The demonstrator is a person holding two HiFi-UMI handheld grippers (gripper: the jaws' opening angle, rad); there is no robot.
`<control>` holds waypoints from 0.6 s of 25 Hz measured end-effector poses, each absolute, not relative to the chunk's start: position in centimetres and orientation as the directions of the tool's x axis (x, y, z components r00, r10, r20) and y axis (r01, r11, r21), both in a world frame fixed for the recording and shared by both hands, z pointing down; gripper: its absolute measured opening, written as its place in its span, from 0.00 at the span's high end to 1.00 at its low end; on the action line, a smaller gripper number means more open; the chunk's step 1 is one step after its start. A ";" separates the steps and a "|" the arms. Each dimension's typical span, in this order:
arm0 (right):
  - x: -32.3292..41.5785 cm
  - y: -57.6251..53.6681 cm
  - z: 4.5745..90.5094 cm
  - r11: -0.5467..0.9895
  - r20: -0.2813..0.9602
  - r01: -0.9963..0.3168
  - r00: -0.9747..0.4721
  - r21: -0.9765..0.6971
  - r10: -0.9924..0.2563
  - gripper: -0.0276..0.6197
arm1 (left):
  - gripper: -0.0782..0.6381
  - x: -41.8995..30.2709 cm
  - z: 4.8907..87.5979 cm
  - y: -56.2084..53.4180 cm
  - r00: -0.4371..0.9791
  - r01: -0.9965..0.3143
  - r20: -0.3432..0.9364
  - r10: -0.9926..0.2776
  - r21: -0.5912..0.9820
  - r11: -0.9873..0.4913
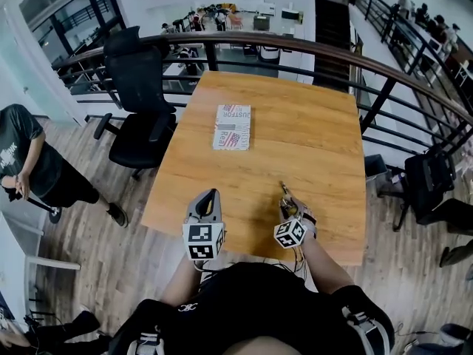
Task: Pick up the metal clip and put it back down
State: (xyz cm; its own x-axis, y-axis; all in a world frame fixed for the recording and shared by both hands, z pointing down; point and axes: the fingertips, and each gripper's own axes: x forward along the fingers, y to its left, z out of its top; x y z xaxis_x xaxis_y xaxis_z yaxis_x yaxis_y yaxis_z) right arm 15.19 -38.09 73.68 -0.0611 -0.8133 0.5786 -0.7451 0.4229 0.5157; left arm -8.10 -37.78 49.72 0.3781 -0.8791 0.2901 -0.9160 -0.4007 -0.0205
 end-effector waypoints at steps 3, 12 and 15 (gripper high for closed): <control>15.8 -38.3 69.7 0.339 0.498 -0.854 -0.111 0.395 -0.860 0.60 | 0.87 -6.9 49.7 -38.1 0.397 -0.908 0.289 -0.871 -0.017 -0.420; 22.1 -37.3 53.5 0.008 0.140 -0.985 0.016 0.172 -0.990 0.85 | 0.87 -2.1 50.0 -38.5 0.497 -0.854 0.280 -0.821 -0.009 -0.520; 23.8 -36.1 49.6 -0.049 0.042 -0.991 0.055 0.128 -0.998 0.93 | 0.87 -0.8 50.0 -38.3 0.521 -0.839 0.277 -0.808 -0.011 -0.544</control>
